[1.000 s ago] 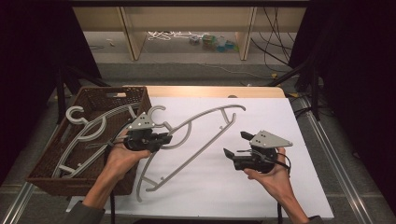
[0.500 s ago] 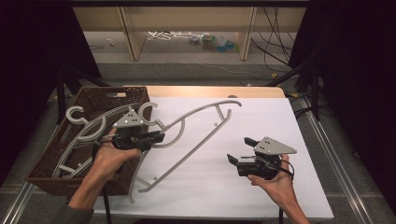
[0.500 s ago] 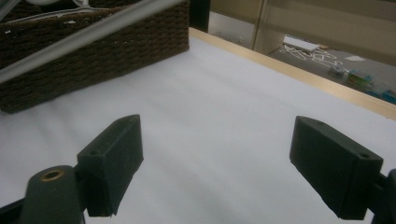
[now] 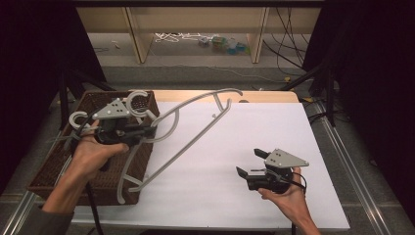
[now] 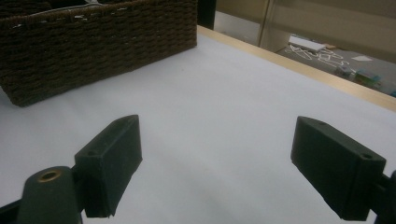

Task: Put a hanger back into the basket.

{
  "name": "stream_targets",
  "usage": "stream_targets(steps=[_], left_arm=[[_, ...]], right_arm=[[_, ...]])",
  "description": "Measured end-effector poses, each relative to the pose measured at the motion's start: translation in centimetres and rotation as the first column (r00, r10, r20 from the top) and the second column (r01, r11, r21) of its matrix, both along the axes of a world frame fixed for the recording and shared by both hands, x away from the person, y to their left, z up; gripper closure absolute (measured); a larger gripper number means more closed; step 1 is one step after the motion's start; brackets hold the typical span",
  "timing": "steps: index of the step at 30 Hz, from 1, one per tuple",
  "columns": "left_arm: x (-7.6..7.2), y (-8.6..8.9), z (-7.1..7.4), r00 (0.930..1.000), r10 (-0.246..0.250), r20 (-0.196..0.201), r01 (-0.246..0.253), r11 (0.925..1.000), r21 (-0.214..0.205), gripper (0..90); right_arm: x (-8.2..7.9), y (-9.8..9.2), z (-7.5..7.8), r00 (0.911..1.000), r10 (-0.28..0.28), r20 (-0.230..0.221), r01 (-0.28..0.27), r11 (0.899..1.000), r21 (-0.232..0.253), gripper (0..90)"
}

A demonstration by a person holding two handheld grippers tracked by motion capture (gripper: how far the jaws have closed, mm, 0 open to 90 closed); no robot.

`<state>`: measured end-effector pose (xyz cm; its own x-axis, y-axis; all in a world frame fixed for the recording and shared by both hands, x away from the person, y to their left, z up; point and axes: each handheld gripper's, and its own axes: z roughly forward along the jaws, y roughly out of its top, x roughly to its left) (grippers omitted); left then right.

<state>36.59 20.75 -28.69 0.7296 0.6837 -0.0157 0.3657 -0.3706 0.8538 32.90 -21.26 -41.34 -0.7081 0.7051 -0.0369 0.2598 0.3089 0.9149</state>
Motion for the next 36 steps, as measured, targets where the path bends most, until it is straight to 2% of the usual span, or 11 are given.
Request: stream_targets(steps=[3,7,13,14,16,22,24,27,29,32,36], left_arm=[[0.0,1.0,1.2,0.9997,0.020,-0.012,-0.021,0.9995,-0.026,82.2],[0.3,2.6,2.7,0.9988,0.049,-0.009,-0.049,0.9988,0.000,82.2],[0.5,4.5,3.2,0.9942,0.107,-0.011,-0.107,0.9942,-0.007,82.2],[0.6,5.0,3.2,0.9944,0.104,-0.015,-0.104,0.9944,0.016,82.2],[0.7,6.2,3.1,0.9888,0.149,-0.018,-0.149,0.9889,0.003,82.2],[1.4,8.3,2.7,0.9805,0.195,-0.026,-0.194,0.9807,0.021,82.2],[1.8,9.1,2.6,0.9724,0.232,-0.025,-0.232,0.9727,0.001,82.2],[2.4,9.8,2.7,0.9688,0.248,-0.010,-0.247,0.9687,0.022,82.2],[2.9,10.4,2.8,0.9588,0.284,0.005,-0.284,0.9583,0.032,82.2],[3.5,11.3,2.7,0.9516,0.307,0.021,-0.307,0.9494,0.064,82.2],[4.3,12.3,1.8,0.9410,0.338,0.013,-0.338,0.9392,0.059,82.2]], right_arm=[[0.0,0.0,-0.1,1.0000,0.000,0.000,0.000,1.000,-0.003,17.3],[-0.1,-0.1,-0.1,1.0000,-0.001,-0.007,0.001,1.000,0.000,17.3],[-0.1,-0.2,-0.3,0.9999,-0.002,-0.011,0.002,1.000,-0.007,17.2],[-0.1,-0.2,-0.3,0.9999,-0.002,-0.011,0.002,1.000,-0.007,17.2],[-0.1,-0.2,-0.4,0.9999,0.002,-0.014,-0.002,1.000,-0.010,17.2],[-0.2,-0.1,-0.4,0.9999,0.002,-0.014,-0.002,1.000,-0.009,17.2],[-0.2,-0.1,-0.4,0.9998,0.002,-0.018,-0.002,1.000,-0.008,17.2],[-0.2,-0.1,-0.5,0.9999,0.003,-0.017,-0.003,1.000,-0.009,17.2],[-0.2,-0.1,-0.5,0.9998,0.001,-0.017,-0.002,1.000,-0.009,17.3],[-0.1,0.0,-0.6,1.0000,0.005,-0.004,-0.005,1.000,0.004,17.2],[-0.2,-0.1,-0.6,0.9998,0.002,-0.019,-0.002,1.000,-0.007,17.3]])
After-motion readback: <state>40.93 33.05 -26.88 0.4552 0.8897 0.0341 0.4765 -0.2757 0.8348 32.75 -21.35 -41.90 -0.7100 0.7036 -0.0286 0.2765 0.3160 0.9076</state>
